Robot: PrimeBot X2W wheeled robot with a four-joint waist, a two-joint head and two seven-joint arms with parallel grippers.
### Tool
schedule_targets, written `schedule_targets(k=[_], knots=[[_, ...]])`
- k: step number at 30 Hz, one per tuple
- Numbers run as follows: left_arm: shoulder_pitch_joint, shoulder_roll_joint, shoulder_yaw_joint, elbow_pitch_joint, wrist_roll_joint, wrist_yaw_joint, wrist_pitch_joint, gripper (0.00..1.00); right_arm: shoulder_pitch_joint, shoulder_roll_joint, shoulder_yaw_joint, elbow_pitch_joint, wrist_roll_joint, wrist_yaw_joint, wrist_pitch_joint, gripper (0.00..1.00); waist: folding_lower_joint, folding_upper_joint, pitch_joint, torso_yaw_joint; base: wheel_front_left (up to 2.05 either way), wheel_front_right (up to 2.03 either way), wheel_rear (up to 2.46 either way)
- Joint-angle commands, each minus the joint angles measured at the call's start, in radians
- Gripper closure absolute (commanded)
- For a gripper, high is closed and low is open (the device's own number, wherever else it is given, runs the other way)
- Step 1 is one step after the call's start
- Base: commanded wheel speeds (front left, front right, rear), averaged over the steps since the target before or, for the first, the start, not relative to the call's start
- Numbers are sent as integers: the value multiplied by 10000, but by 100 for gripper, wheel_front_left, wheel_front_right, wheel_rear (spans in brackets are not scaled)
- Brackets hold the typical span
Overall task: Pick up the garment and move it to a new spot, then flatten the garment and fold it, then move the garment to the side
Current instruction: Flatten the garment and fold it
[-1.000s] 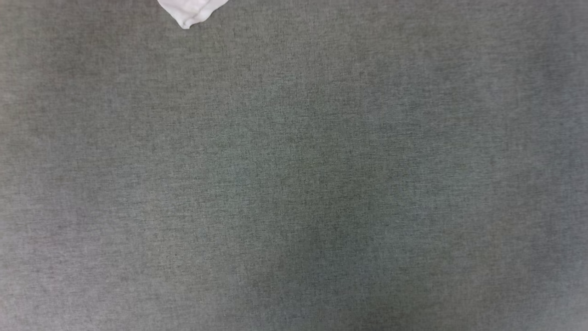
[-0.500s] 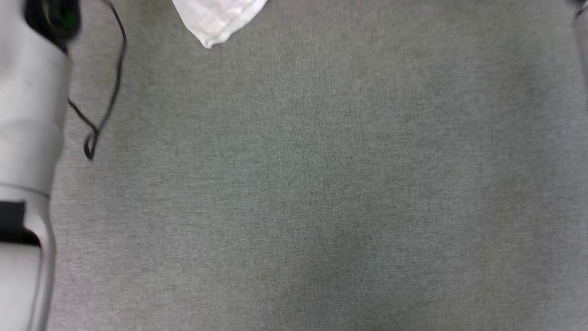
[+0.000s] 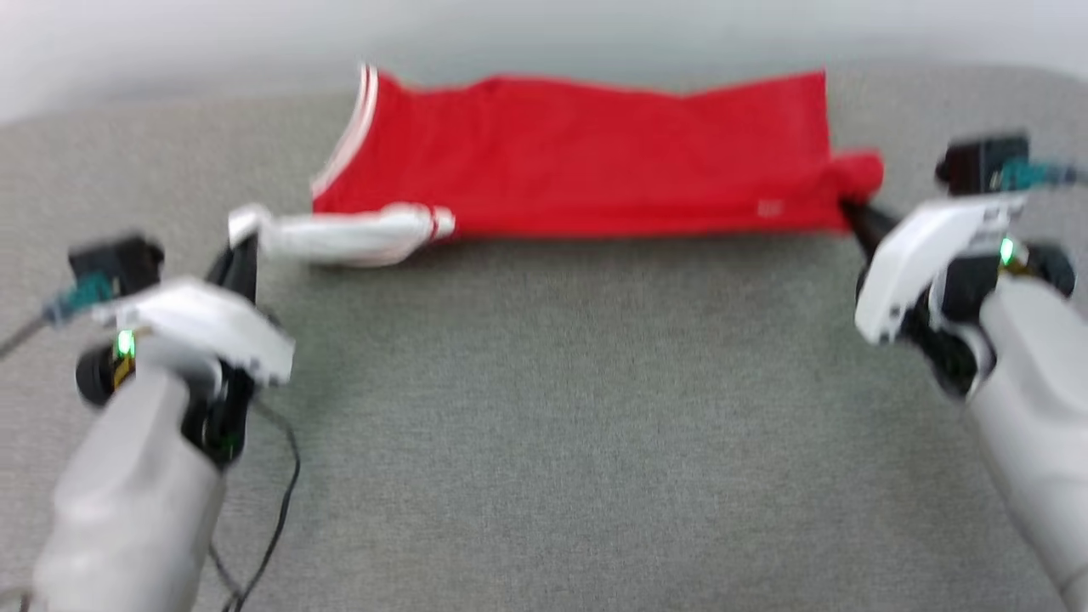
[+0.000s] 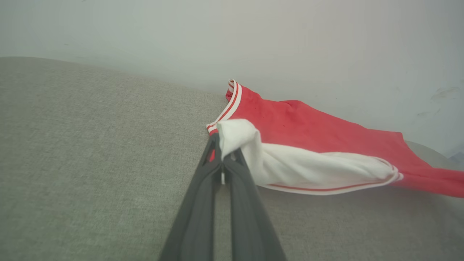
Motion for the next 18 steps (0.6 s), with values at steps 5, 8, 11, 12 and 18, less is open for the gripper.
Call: schedule_targets(k=[5,8,11,12,18], knots=[[2613,406,151,-1412,-179,621,-130,100,2107,-700,192,-992,584,-11,207,100,1,0,-1850,136,0,0,0],[4062,622,182,-2647,-316,1227,72,100,3180,-966,105,-1567,730,-11,329,100,1,0,-2282,168,0,0,0],[5405,908,321,-4209,-486,1976,336,100,4206,-1200,-175,-2231,824,-13,434,100,1,0,-2540,219,0,0,0],[5870,1029,353,-4735,-545,2244,456,100,4537,-1288,-281,-2465,768,-13,433,100,1,0,-2599,223,0,0,0],[8363,1571,600,-7944,-855,3851,1118,100,6516,-1309,-1112,-3838,444,-13,939,100,1,0,-2803,223,0,0,0]])
